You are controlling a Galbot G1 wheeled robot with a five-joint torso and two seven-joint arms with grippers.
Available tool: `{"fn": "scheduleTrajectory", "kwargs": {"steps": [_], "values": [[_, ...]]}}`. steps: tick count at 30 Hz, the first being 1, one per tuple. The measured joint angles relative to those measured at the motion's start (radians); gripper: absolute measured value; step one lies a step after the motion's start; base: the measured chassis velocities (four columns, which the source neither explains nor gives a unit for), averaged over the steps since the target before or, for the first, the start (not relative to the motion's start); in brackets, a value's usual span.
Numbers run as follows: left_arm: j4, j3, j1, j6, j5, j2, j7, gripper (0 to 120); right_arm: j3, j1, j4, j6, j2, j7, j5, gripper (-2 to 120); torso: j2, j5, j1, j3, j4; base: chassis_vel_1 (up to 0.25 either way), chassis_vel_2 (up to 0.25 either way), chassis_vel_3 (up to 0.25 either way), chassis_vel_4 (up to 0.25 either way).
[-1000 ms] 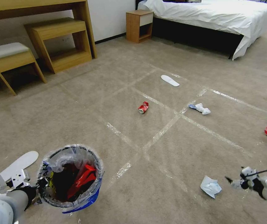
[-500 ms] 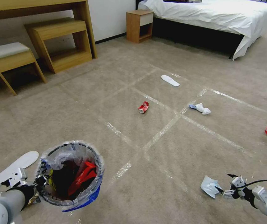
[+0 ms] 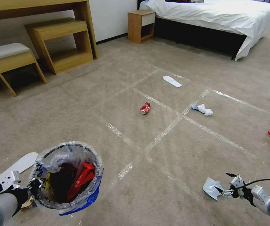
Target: Pick up the trash bin and place the garbage on the floor into it.
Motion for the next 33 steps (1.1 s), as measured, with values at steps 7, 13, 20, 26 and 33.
{"fn": "scheduleTrajectory", "kwargs": {"steps": [7, 13, 20, 26, 33], "values": [[0.000, 0.007, 0.001, 0.000, 0.009, -0.009, -0.001, 0, -0.066, 0.064, -0.045, -0.008, 0.026, 0.006, 0.008, 100, 0.000, 0.0000, 0.000, 0.000, 0.0000, 0.000, 0.000, 0.000, 0.000], [0.000, 0.011, 0.000, 0.000, 0.016, -0.014, -0.001, 0, -0.103, 0.091, -0.082, -0.003, 0.051, -0.003, 0.015, 100, 0.000, -0.0001, 0.000, 0.000, -0.0002, 0.000, 0.000, 0.000, 0.000], [0.001, 0.008, 0.003, 0.000, 0.018, -0.013, -0.001, 0, -0.143, 0.123, -0.176, 0.014, 0.119, -0.034, 0.002, 100, 0.000, 0.0001, 0.000, 0.000, -0.0001, 0.000, 0.000, 0.000, 0.000], [0.001, 0.015, 0.004, 0.000, 0.025, -0.019, 0.000, 0, -0.152, 0.146, -0.237, 0.031, 0.151, -0.047, -0.018, 100, 0.000, 0.0001, 0.000, 0.000, -0.0001, 0.000, 0.000, 0.000, 0.000], [0.002, 0.024, 0.003, 0.000, 0.036, -0.024, 0.002, 0, -0.155, 0.180, -0.305, 0.052, 0.169, -0.058, -0.033, 100, 0.000, 0.0000, 0.000, 0.000, -0.0001, 0.000, 0.000, 0.000, 0.000]]}}
